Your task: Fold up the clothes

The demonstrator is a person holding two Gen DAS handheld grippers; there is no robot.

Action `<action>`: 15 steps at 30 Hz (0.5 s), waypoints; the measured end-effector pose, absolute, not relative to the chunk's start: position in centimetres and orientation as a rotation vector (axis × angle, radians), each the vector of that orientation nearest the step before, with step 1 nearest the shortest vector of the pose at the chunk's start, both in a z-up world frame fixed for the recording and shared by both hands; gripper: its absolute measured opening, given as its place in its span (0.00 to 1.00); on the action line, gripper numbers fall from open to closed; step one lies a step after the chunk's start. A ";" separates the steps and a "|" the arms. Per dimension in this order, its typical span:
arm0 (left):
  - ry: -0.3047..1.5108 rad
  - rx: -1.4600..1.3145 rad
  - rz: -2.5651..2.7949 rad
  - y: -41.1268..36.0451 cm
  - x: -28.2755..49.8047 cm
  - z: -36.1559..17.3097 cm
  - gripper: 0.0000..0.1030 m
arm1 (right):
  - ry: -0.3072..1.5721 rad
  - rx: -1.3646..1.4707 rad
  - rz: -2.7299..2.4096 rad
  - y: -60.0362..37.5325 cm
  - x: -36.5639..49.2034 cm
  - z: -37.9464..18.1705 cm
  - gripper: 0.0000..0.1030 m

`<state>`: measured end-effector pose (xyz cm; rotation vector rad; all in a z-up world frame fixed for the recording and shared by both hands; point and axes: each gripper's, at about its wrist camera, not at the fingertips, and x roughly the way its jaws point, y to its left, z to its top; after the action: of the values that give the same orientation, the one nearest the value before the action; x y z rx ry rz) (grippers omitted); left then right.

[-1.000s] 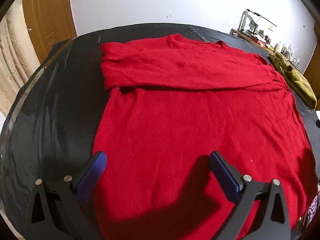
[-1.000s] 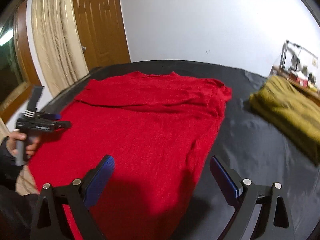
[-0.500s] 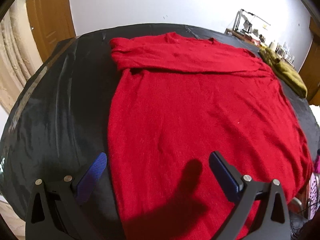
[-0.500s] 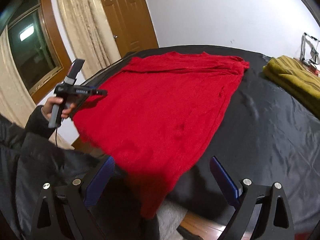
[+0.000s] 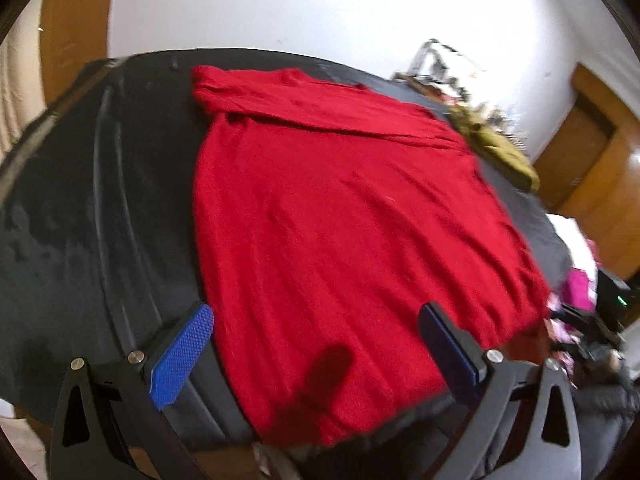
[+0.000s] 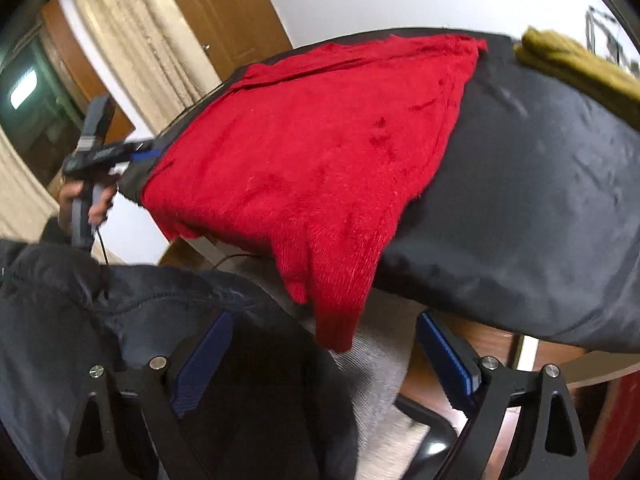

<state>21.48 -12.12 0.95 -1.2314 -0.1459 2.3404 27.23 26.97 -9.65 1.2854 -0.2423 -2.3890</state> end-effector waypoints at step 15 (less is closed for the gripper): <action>-0.098 -1.216 2.063 -13.1 27.4 -0.2 1.00 | -0.273 1.254 -2.350 26.7 25.0 -9.8 0.19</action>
<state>27.40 -13.08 -0.23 -1.2156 -0.0977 2.0626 25.04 26.73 -9.81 1.2535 -0.2733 -2.3498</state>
